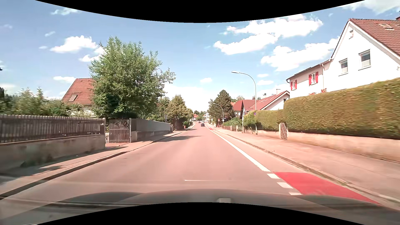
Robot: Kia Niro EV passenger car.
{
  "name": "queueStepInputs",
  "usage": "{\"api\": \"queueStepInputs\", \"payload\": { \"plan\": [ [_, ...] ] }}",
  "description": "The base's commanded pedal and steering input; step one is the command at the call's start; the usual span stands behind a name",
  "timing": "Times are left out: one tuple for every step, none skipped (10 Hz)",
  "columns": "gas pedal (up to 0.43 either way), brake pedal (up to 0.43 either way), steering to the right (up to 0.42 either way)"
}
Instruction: Follow the waypoints while adhering to traffic rules and regulations
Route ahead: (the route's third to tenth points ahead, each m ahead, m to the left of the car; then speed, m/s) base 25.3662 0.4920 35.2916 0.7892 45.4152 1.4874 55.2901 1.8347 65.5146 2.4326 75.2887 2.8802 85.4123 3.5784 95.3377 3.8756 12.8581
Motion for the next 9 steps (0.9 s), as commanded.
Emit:
{"api": "queueStepInputs", "payload": {
  "plan": [
    [0.110, 0.000, -0.018],
    [0.110, 0.000, -0.010],
    [0.110, 0.000, -0.006],
    [0.110, 0.000, -0.006],
    [0.110, 0.000, -0.005],
    [0.110, 0.000, -0.004],
    [0.110, 0.000, -0.004],
    [0.110, 0.000, -0.004],
    [0.110, 0.000, -0.004]
  ]
}}
